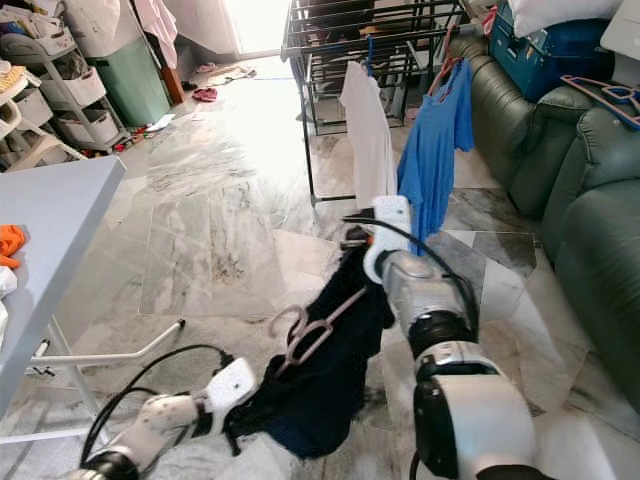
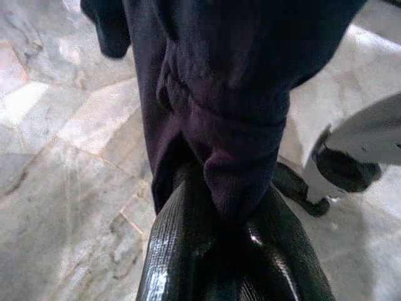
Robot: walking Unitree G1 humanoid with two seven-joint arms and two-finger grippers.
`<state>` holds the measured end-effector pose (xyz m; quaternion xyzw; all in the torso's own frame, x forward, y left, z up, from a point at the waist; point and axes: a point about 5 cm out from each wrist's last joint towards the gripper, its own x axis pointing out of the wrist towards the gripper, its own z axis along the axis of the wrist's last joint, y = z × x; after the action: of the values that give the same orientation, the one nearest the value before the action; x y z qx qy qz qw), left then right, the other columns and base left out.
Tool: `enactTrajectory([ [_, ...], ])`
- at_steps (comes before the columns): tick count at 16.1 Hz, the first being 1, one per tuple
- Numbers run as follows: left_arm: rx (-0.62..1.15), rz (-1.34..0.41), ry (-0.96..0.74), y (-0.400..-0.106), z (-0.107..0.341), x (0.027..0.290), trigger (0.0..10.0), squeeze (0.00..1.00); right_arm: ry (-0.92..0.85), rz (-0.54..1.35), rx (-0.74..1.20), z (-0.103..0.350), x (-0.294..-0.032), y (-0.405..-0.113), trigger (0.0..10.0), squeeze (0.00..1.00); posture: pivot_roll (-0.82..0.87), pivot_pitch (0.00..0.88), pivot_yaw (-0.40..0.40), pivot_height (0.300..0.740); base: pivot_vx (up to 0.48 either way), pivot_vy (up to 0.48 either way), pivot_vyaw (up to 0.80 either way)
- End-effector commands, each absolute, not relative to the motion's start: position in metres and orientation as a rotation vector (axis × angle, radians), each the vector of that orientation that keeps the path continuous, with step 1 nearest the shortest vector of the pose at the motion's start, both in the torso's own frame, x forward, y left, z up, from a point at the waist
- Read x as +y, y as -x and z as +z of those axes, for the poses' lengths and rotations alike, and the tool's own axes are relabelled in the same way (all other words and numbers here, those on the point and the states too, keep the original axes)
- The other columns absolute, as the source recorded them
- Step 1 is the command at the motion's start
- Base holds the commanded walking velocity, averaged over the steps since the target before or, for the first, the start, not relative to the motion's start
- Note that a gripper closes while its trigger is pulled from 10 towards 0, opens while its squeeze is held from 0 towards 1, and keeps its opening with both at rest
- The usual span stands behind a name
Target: Hang hanger
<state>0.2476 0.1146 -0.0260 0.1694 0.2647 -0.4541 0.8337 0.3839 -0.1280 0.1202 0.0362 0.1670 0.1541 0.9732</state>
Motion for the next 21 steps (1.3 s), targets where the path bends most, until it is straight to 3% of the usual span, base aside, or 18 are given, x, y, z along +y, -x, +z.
enactTrajectory([
  [1,0.520,-0.884,-0.436,-0.262,-0.017,0.116,4.3,0.00,-0.019,0.333,0.321,0.118,-0.118,-0.381,0.0,0.00,-0.20,0.000,0.113,0.740,0.000,0.000,0.00],
  [6,0.495,-0.717,-0.517,-0.277,-0.009,0.141,2.2,0.00,0.148,0.214,0.328,0.108,-0.150,-0.377,0.0,0.00,-0.20,0.000,0.115,0.740,0.000,0.000,0.00],
  [10,0.591,-0.665,-0.635,-0.274,-0.015,0.170,2.7,0.00,0.156,0.096,0.313,0.109,-0.176,-0.376,0.0,0.00,-0.20,0.000,0.121,0.740,0.000,0.000,0.00],
  [12,0.601,-0.659,-0.694,-0.276,-0.014,0.176,2.7,0.00,0.160,0.085,0.305,0.110,-0.177,-0.376,0.0,0.00,-0.20,0.000,0.122,0.740,0.000,0.000,0.00],
  [17,0.602,-0.692,-0.720,-0.277,-0.016,0.161,2.3,0.00,0.101,0.161,0.291,0.112,-0.148,-0.378,0.0,0.00,-0.20,0.000,0.123,0.740,0.000,0.000,0.00],
  [21,0.587,-0.638,-0.549,-0.281,-0.014,0.134,4.5,0.00,0.022,0.280,0.326,0.108,-0.106,-0.374,0.0,0.00,-0.20,0.000,0.115,0.740,0.000,0.000,0.00],
])
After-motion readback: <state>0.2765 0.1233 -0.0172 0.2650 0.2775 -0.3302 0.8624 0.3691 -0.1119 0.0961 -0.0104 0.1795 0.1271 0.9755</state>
